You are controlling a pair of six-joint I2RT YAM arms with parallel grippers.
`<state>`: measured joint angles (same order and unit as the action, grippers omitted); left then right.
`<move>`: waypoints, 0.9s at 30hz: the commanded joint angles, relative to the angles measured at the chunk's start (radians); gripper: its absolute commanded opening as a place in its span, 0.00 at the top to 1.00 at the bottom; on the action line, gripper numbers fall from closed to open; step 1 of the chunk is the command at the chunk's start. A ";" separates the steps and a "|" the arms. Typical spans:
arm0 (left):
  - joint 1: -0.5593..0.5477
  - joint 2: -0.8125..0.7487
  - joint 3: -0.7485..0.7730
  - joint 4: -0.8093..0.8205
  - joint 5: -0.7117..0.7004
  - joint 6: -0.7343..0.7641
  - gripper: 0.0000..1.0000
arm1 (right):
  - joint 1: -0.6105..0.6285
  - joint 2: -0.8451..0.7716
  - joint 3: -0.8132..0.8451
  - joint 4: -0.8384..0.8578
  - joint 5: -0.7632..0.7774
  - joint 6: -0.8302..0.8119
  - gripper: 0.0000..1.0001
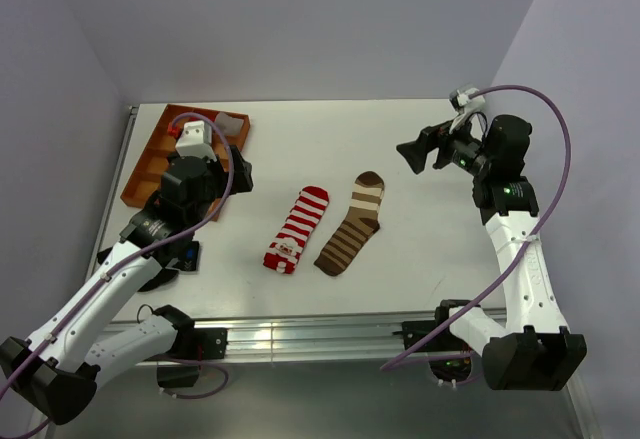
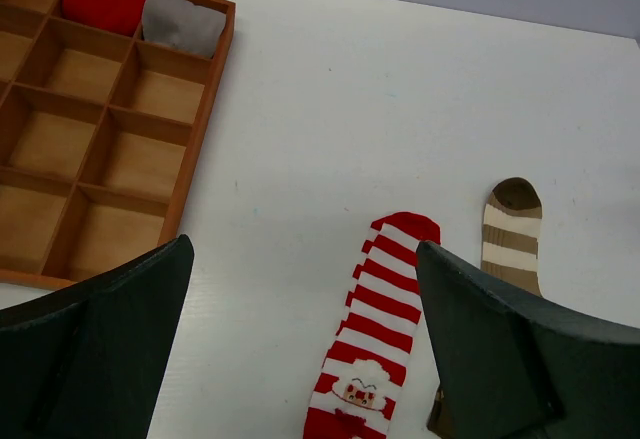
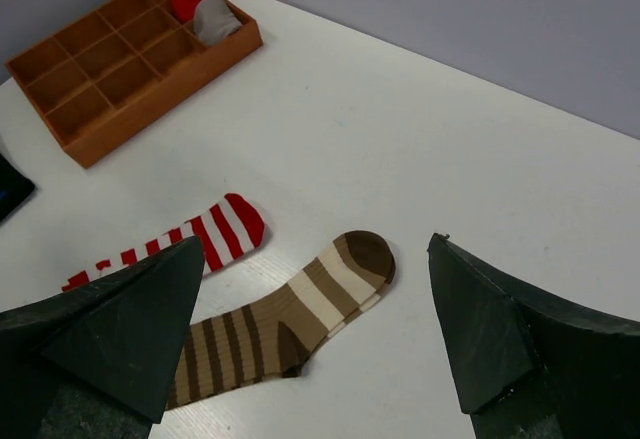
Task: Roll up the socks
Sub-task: Roll the sock at the center of the board.
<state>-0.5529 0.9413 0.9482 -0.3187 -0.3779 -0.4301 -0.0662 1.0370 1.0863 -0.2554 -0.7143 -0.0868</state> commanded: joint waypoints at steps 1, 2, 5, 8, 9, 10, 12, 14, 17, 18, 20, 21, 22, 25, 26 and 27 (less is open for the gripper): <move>-0.001 -0.016 0.017 0.035 0.013 0.013 0.00 | -0.007 0.000 0.001 0.027 0.042 0.004 0.00; 0.001 -0.016 0.015 0.035 0.013 0.013 0.00 | -0.007 0.009 0.009 0.013 0.050 -0.002 0.00; 0.001 -0.018 0.012 0.040 0.016 0.014 0.01 | -0.007 0.027 0.033 -0.010 0.094 -0.017 0.00; 0.001 -0.015 0.012 0.036 0.016 0.016 0.00 | -0.006 0.055 0.055 -0.022 0.102 -0.024 0.00; 0.001 -0.013 0.012 0.038 0.017 0.013 0.00 | -0.001 0.067 0.070 -0.027 0.101 -0.028 0.00; 0.001 -0.006 0.015 0.040 0.023 0.011 0.01 | 0.028 0.093 0.081 -0.054 0.133 -0.057 0.00; 0.001 0.008 0.024 0.032 0.028 -0.002 0.01 | 0.121 0.121 0.107 -0.093 0.238 -0.100 0.01; 0.001 0.014 0.043 0.015 0.031 -0.027 0.00 | 0.290 0.156 0.106 -0.119 0.344 -0.126 0.02; 0.001 0.024 0.095 -0.048 0.005 -0.082 0.01 | 0.449 0.207 0.090 -0.131 0.400 -0.123 0.05; -0.001 0.024 0.109 -0.066 -0.012 -0.099 0.01 | 0.488 0.225 0.084 -0.136 0.414 -0.126 0.05; -0.001 0.014 0.132 -0.094 -0.052 -0.133 0.02 | 0.596 0.274 0.075 -0.151 0.434 -0.131 0.09; 0.001 0.002 0.136 -0.102 -0.068 -0.154 0.03 | 0.630 0.288 0.057 -0.154 0.434 -0.131 0.12; -0.001 -0.002 0.149 -0.109 -0.120 -0.165 0.04 | 0.661 0.311 0.043 -0.154 0.431 -0.131 0.14; 0.004 -0.018 0.214 -0.158 -0.188 -0.199 0.07 | 0.778 0.348 -0.017 -0.130 0.435 -0.143 0.20; 0.010 -0.018 0.239 -0.172 -0.225 -0.205 0.09 | 0.804 0.359 -0.028 -0.124 0.440 -0.152 0.21; 0.013 -0.019 0.263 -0.196 -0.234 -0.213 0.10 | 0.856 0.373 -0.032 -0.123 0.453 -0.154 0.23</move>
<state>-0.5507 0.9524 1.1164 -0.4667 -0.5018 -0.5892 0.7082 1.3903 1.0756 -0.3847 -0.3054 -0.2131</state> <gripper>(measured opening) 0.911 0.783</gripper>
